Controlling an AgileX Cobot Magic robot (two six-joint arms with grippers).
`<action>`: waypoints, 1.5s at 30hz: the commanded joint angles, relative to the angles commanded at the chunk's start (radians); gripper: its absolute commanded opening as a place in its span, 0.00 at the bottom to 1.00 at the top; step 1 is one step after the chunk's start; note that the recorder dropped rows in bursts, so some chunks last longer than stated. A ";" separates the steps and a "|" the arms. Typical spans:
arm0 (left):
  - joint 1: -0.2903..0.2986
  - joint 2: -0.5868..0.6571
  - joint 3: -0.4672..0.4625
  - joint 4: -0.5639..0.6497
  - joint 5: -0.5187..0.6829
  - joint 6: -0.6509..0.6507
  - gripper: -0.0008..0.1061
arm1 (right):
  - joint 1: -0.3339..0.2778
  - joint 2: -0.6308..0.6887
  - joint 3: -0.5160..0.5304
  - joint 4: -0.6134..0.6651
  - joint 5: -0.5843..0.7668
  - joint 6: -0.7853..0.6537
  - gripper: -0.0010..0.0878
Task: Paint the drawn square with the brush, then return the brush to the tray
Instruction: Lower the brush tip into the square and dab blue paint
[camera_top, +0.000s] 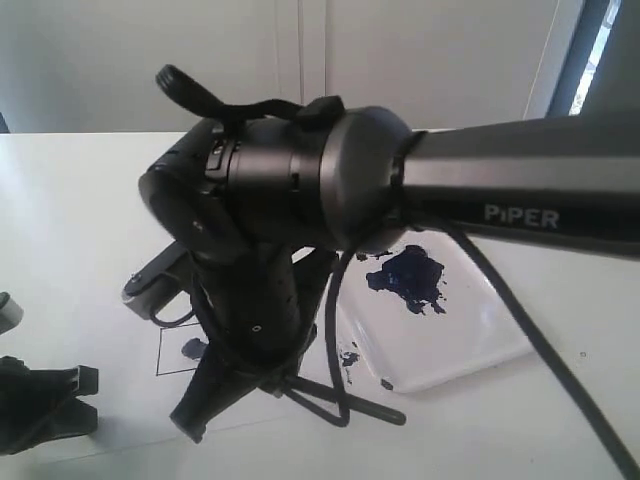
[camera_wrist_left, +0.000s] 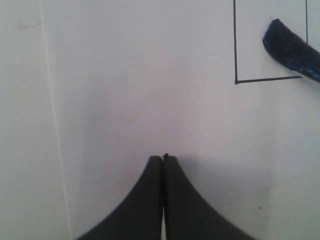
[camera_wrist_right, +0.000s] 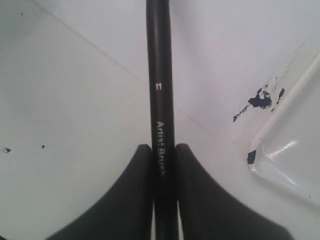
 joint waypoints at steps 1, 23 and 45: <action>0.000 0.000 0.000 0.000 0.000 0.000 0.01 | 0.011 0.000 -0.002 0.002 0.000 0.000 0.01; 0.000 0.000 0.000 0.000 -0.029 0.020 0.01 | -0.038 0.068 -0.009 -0.180 0.006 0.097 0.01; 0.000 0.000 0.000 0.000 -0.046 0.033 0.01 | -0.021 0.070 -0.009 -0.128 -0.085 0.101 0.01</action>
